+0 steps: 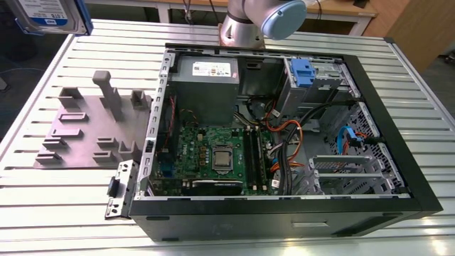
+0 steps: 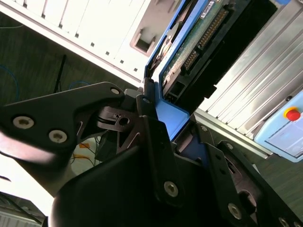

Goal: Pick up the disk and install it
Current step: 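Pick up the disk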

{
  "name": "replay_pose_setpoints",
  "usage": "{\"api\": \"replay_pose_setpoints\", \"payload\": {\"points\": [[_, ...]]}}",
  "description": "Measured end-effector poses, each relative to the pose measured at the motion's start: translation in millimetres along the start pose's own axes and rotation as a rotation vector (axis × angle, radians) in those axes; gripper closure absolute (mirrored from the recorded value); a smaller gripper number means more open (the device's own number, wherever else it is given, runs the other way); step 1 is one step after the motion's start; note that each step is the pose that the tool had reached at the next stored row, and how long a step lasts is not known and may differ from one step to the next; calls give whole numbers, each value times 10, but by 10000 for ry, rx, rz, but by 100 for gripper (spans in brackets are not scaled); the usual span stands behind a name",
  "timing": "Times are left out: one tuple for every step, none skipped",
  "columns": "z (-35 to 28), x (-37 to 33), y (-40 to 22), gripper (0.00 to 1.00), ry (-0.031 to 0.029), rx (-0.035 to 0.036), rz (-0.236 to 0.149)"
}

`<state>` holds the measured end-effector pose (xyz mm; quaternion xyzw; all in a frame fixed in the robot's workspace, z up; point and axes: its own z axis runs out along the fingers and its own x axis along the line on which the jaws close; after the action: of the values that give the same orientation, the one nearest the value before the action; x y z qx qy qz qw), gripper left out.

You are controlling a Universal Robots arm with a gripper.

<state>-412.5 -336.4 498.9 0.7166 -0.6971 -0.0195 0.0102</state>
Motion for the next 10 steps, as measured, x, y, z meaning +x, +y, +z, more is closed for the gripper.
{"api": "replay_pose_setpoints", "payload": {"points": [[0,0,-5,63,0,0,0],[0,0,-9,63,0,0,0],[-1,0,-13,63,0,-1,0],[0,0,-18,63,0,0,0],[-1,1,-22,63,0,0,0],[-1,1,-27,63,0,1,0],[-1,1,-31,63,0,0,0],[-1,1,-36,63,0,0,0],[-1,1,-41,63,0,0,0],[-2,1,-46,63,0,-1,0]]}}
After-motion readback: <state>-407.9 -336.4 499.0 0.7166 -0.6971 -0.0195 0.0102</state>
